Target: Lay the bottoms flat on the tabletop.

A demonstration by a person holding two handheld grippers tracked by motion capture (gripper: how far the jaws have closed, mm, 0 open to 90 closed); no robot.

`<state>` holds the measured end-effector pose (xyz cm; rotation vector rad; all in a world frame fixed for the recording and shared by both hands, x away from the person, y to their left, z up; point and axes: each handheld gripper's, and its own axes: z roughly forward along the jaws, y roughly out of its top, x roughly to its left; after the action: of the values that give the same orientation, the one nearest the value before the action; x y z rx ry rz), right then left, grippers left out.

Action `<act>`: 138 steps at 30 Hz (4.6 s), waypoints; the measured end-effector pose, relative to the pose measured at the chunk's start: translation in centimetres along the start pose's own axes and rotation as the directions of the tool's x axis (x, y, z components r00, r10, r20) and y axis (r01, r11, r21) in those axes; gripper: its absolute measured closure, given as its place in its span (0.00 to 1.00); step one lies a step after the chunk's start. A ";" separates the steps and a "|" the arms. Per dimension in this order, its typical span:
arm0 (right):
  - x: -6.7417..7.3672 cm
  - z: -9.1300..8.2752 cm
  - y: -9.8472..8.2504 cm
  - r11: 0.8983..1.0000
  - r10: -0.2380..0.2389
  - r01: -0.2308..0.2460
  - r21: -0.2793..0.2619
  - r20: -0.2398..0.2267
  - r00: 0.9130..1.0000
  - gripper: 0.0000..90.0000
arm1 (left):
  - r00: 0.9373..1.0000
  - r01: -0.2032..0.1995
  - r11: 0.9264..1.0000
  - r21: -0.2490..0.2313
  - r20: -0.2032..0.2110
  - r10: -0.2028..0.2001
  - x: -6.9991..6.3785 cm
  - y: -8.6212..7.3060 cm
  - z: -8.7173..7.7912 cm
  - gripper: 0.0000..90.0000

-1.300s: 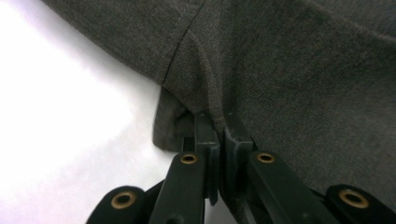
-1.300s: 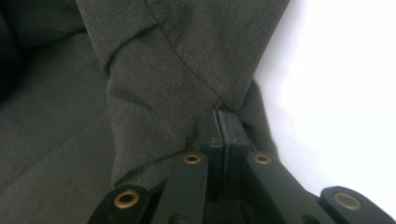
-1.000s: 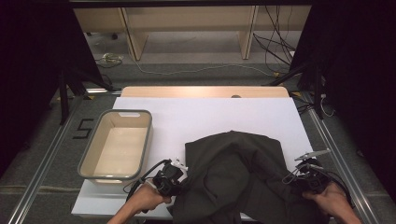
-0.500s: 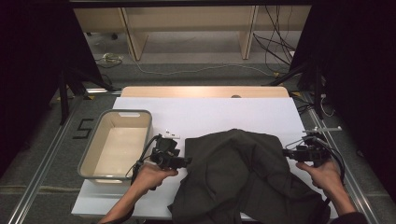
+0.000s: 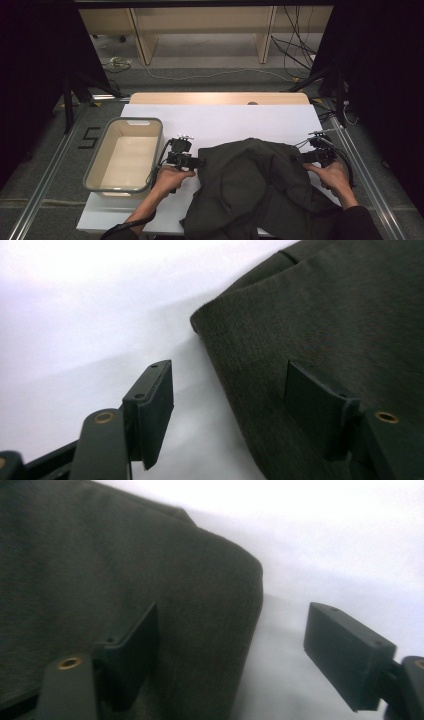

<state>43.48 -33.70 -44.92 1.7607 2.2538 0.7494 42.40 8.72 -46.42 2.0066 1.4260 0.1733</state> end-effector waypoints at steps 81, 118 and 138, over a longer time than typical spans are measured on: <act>6.9 -15.7 13.6 0.867 -0.137 0.241 -0.436 0.257 0.957 0.97 | 0.988 -0.143 0.860 -0.490 -0.121 0.096 -0.2 16.1 -14.6 0.98; 5.5 -12.2 12.6 0.895 -0.059 0.161 -0.415 0.248 0.967 0.66 | 0.989 -0.076 0.893 -0.444 -0.150 0.010 0.2 14.7 -11.6 0.61; 4.1 -7.8 5.5 0.959 -0.106 0.141 -0.246 0.149 0.983 0.40 | 0.996 -0.089 0.988 -0.127 -0.005 0.089 -2.0 7.4 -6.3 0.39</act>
<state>43.62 -31.05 -34.84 1.4909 2.0521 0.8268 44.60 8.34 -36.71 1.9663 1.2927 0.2945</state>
